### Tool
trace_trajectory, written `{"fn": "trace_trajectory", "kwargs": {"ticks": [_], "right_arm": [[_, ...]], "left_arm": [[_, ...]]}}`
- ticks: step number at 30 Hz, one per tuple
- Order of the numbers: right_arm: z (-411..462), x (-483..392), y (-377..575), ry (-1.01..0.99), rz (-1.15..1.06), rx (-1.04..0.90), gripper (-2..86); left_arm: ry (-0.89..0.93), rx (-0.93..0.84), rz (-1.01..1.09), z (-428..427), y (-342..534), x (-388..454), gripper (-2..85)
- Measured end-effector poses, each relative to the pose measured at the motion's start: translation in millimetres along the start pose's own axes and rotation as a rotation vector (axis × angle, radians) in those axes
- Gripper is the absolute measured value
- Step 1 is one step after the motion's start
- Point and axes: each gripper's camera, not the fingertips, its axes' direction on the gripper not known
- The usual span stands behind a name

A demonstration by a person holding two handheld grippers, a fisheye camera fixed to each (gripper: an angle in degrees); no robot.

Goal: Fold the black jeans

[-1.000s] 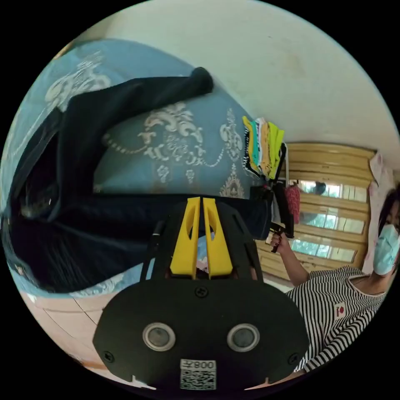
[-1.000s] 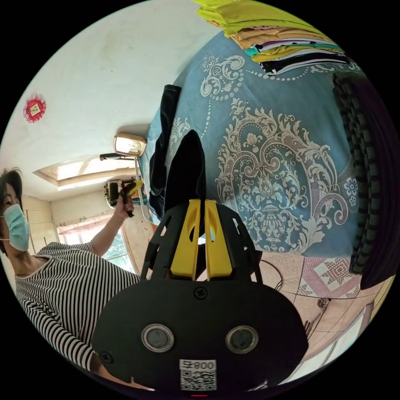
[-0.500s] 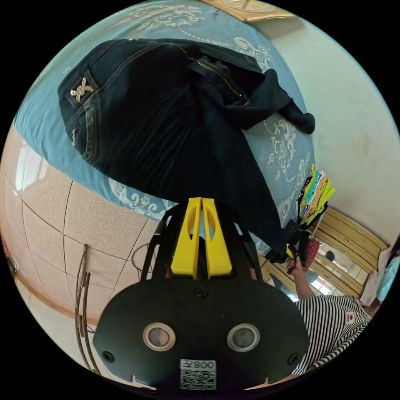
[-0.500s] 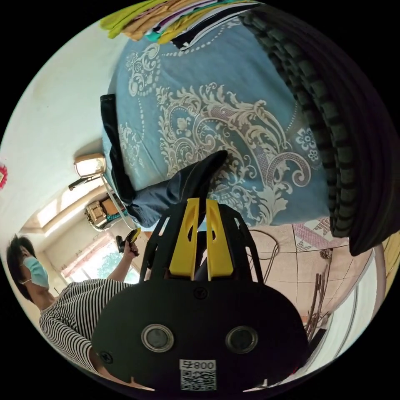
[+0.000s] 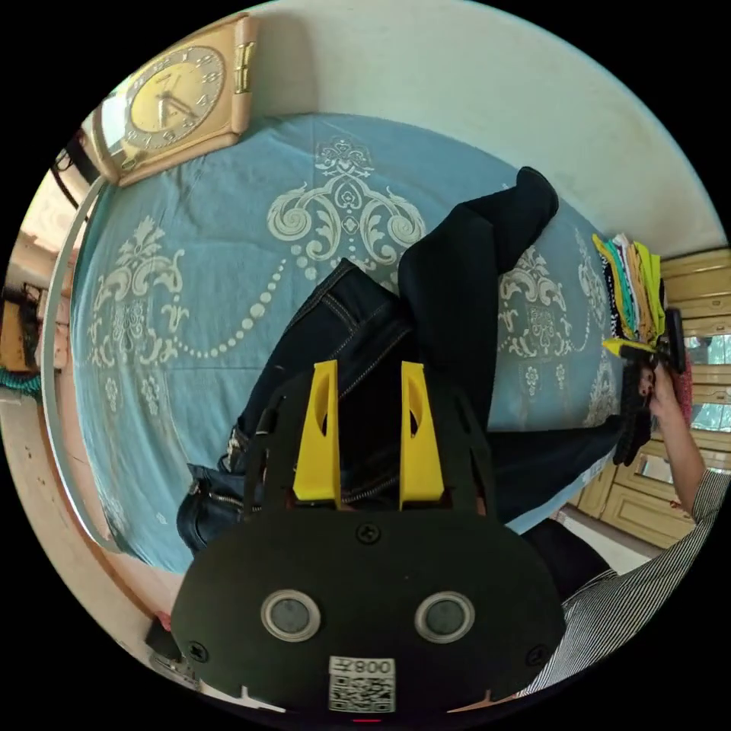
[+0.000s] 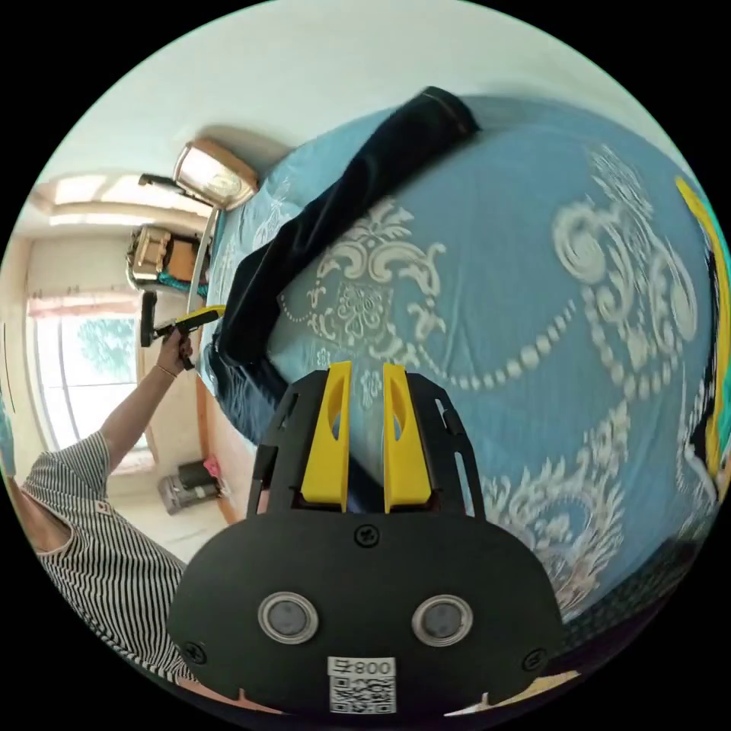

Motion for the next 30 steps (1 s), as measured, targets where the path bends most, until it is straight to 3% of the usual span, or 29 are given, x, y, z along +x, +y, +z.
{"fn": "trace_trajectory", "kwargs": {"ticks": [6,9,13,18,25,30], "right_arm": [[131.8,-177.6,-191.5,0.328,-0.391,-0.045,8.2],[183.1,-249.2,-241.2,0.545,-0.536,-0.031,9.1],[257.7,-312.2,-263.9,0.780,-0.728,-0.072,11.2],[378.6,-349.2,-265.0,0.974,-0.960,-0.314,6.6],[417.4,-375.2,-265.4,0.943,-0.968,-0.357,0.8],[367.6,-361.9,-249.6,0.971,-0.789,-0.241,0.1]], "left_arm": [[-0.248,-0.108,0.177,69.1,-21.1,39.9,8.0],[-0.230,-0.064,0.208,73.6,-8.9,41.4,4.8],[-0.126,0.022,0.168,58.2,10.7,26.2,3.3],[-0.137,0.150,0.072,3.9,27.8,-22.1,2.2],[-0.106,0.191,-0.277,6.5,50.9,-126.9,1.3],[-0.056,0.226,-0.443,48.1,77.9,-162.2,1.2]]}}
